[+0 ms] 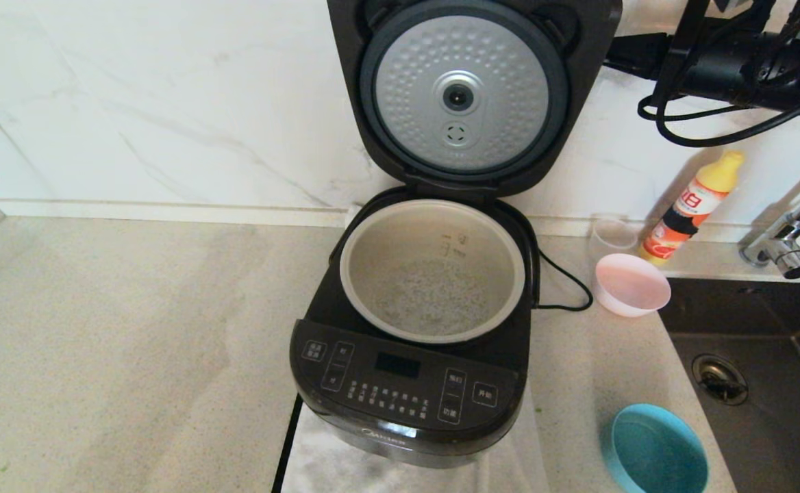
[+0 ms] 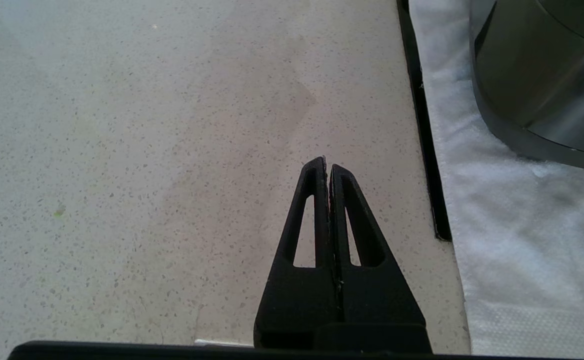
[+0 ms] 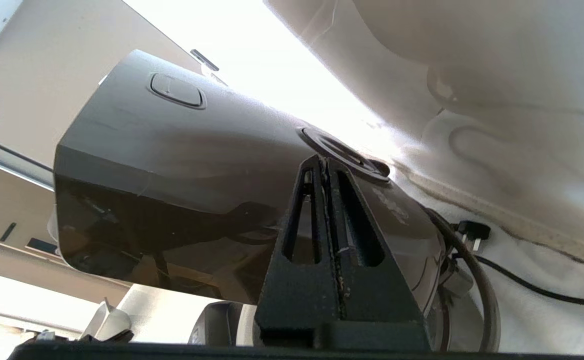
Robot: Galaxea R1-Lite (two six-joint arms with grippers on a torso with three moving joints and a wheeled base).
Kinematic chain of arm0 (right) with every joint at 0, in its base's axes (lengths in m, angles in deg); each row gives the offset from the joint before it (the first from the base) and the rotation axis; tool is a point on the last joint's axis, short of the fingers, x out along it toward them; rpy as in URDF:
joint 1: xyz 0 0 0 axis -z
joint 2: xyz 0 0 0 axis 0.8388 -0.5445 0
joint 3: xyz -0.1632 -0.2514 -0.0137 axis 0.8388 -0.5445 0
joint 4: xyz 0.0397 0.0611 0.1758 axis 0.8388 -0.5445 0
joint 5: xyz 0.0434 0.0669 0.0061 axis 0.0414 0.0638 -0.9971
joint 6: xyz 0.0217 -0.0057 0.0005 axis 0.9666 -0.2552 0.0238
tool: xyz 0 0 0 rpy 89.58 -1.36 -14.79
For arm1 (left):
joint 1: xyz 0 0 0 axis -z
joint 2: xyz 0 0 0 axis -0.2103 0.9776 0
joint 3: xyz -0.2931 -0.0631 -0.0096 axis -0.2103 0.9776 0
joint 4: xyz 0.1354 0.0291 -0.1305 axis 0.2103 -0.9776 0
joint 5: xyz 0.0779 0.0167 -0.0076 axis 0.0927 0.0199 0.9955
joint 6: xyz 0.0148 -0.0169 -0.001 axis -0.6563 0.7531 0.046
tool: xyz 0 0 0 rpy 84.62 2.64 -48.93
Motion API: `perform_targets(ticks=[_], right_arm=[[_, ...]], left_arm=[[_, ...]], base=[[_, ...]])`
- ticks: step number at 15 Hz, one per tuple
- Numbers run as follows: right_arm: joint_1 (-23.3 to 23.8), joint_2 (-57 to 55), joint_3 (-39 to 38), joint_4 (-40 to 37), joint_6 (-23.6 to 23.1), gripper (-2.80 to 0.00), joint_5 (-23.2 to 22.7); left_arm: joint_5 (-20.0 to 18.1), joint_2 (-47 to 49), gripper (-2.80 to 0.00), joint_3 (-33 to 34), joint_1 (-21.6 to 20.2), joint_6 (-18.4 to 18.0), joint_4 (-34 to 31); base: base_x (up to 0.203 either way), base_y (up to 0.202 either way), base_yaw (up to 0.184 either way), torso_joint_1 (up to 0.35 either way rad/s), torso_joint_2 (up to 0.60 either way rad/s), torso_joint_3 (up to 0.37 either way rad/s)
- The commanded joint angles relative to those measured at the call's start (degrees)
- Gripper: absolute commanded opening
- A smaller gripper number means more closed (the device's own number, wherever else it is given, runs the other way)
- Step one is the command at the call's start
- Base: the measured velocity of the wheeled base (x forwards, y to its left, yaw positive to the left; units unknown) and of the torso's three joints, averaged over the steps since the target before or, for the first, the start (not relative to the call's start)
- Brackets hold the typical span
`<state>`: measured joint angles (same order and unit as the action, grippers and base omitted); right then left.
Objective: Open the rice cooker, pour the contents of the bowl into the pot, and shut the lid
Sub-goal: Close the rice cooker
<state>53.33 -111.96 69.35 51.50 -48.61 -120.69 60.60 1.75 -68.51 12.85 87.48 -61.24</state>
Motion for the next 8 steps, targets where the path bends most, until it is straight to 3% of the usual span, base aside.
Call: perform_targets(ticks=[1,8], right_arm=[[-0.45,-0.24,-0.12,0.13,-0.36,-2.8,-0.36],[-2.89,-1.02,-0.12,1.69,-1.76,-2.8,-0.42]], left_arm=[[0.0,0.07,-2.8,0.09,0.0,-0.03,0.0],[0.0,0.07,-2.8,0.09,0.0,-0.03,0.0]], base=[[0.0,0.0,0.0,0.0,0.0,0.0],[0.0,0.0,0.0,0.0,0.0,0.0]])
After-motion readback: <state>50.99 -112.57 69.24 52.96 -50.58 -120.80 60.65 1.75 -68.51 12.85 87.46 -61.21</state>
